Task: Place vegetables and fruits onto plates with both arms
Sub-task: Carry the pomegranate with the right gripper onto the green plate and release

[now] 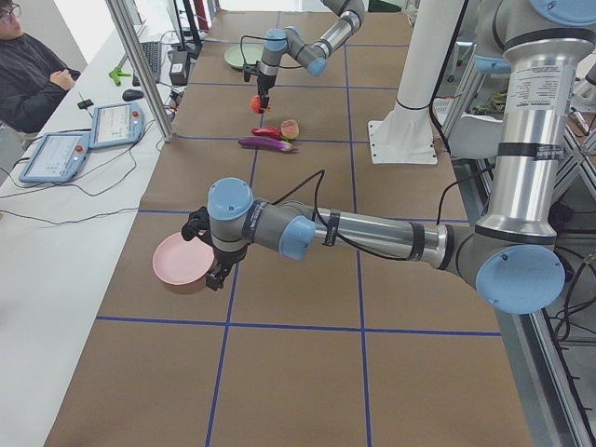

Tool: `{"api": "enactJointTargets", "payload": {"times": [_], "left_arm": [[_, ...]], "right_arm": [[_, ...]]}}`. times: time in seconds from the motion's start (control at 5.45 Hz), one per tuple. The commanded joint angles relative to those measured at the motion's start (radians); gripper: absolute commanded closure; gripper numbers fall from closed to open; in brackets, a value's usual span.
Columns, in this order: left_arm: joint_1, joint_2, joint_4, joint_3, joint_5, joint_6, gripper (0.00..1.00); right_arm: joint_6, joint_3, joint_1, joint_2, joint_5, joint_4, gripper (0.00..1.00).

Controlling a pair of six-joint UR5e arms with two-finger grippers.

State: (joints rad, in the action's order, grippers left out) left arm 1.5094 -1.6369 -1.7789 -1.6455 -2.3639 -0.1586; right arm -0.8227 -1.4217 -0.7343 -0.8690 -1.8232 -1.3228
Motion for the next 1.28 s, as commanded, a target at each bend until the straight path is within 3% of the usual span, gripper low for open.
{"api": "enactJointTargets", "payload": {"times": [0.0, 0.37, 0.55, 0.73, 0.92, 1.1], "left_arm": [[0.0, -0.014, 0.001, 0.0, 0.0, 0.001, 0.0], [0.0, -0.02, 0.001, 0.0, 0.0, 0.002, 0.0], [0.0, -0.02, 0.001, 0.0, 0.0, 0.002, 0.0], [0.0, -0.02, 0.001, -0.005, 0.0, 0.002, 0.0], [0.0, -0.02, 0.001, -0.007, -0.002, 0.002, 0.0], [0.0, -0.02, 0.001, -0.007, 0.0, 0.002, 0.0]], "right_arm": [[0.296, -0.003, -0.223, -0.112, -0.201, 0.002, 1.0], [0.599, 0.026, -0.418, -0.252, -0.368, 0.002, 1.0], [0.656, 0.102, -0.454, -0.29, -0.381, 0.079, 1.0], [0.652, 0.333, -0.467, -0.304, -0.383, 0.375, 1.0], [0.643, 0.369, -0.468, -0.289, -0.381, 0.39, 0.62], [0.602, 0.369, -0.473, -0.291, -0.384, 0.392, 0.01]]}}
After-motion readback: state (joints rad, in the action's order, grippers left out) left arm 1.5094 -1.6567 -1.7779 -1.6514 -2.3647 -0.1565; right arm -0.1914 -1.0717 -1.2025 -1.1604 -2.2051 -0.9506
